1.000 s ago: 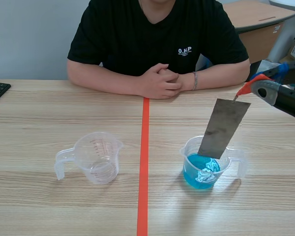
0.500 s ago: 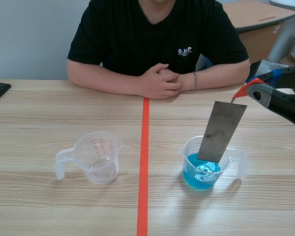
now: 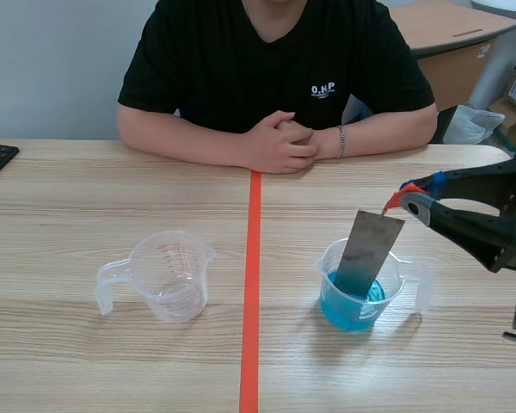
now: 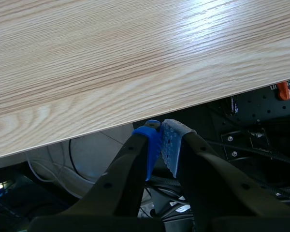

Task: Do the redox reaction experiment.
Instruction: 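Lower the plate into the blue solution, then hold the plate still in the solution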

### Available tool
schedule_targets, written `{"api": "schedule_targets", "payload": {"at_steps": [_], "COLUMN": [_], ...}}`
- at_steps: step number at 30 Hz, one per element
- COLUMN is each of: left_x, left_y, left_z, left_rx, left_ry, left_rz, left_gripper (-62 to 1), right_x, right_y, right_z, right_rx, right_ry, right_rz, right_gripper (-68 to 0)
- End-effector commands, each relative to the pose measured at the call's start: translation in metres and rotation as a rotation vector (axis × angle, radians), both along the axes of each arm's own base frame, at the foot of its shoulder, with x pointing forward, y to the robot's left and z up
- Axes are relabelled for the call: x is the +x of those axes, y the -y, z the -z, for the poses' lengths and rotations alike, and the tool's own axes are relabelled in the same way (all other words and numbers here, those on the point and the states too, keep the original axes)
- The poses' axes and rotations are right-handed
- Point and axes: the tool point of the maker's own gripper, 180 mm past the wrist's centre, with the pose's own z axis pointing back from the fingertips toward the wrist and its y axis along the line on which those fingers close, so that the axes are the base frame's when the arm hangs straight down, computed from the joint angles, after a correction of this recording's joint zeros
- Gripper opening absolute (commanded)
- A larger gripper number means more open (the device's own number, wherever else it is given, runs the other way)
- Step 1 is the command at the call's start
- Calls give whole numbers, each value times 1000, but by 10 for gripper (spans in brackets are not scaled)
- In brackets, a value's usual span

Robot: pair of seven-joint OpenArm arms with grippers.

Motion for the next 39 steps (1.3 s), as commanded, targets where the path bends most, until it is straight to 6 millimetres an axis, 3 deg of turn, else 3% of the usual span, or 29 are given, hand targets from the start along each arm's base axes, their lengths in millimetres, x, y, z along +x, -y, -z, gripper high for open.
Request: {"api": "schedule_targets", "payload": {"at_steps": [1, 11, 39], "left_x": [1, 1, 1], "left_y": [1, 1, 1], "left_z": [-3, -3, -3], "left_rx": [-5, -5, -5], "left_ry": [12, 12, 12], "left_rz": [-3, -3, -3], "left_gripper": [-568, -568, -568], "right_x": [6, 15, 14], "right_y": [0, -1, -2], "right_z": [-6, 22, 24], "right_rx": [18, 3, -7], "right_ry": [28, -28, -23], "right_rz": [-1, 17, 8], "right_gripper": [-660, -660, -660]}}
